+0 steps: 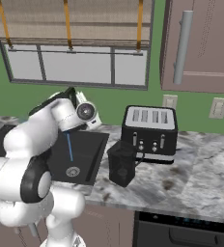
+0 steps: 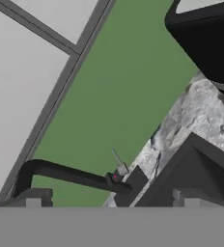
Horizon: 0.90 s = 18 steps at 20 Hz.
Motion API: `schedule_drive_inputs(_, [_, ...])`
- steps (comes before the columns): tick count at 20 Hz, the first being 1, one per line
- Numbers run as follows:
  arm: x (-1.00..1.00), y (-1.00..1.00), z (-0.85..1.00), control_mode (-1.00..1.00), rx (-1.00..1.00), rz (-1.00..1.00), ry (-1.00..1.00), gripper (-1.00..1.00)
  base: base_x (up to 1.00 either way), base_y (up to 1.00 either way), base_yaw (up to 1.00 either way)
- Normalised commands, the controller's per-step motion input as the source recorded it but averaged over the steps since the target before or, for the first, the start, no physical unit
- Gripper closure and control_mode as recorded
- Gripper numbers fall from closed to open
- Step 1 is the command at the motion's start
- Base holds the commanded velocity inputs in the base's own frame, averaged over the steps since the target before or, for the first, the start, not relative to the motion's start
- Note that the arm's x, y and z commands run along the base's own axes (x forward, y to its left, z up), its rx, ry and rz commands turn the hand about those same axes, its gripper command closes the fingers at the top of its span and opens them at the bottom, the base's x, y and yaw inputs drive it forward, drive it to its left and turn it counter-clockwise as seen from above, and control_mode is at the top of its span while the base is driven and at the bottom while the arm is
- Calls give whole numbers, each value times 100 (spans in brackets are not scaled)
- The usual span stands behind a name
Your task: Turn on the sink faucet and place the jug under the water for a few seconds to fill it up.
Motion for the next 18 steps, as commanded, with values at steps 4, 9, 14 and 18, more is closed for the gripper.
schedule_drive_inputs(4, [-91, -26, 100, -100, -5, 0, 2, -100, 0, 0, 0])
schedule_drive_inputs(9, [-97, -32, 100, -100, -6, 0, 5, -100, 0, 0, 0])
schedule_drive_inputs(14, [-100, -36, 76, -100, -10, 0, 3, -100, 0, 0, 0])
schedule_drive_inputs(18, [-100, -60, 34, -100, -14, 0, 0, -100, 0, 0, 0])
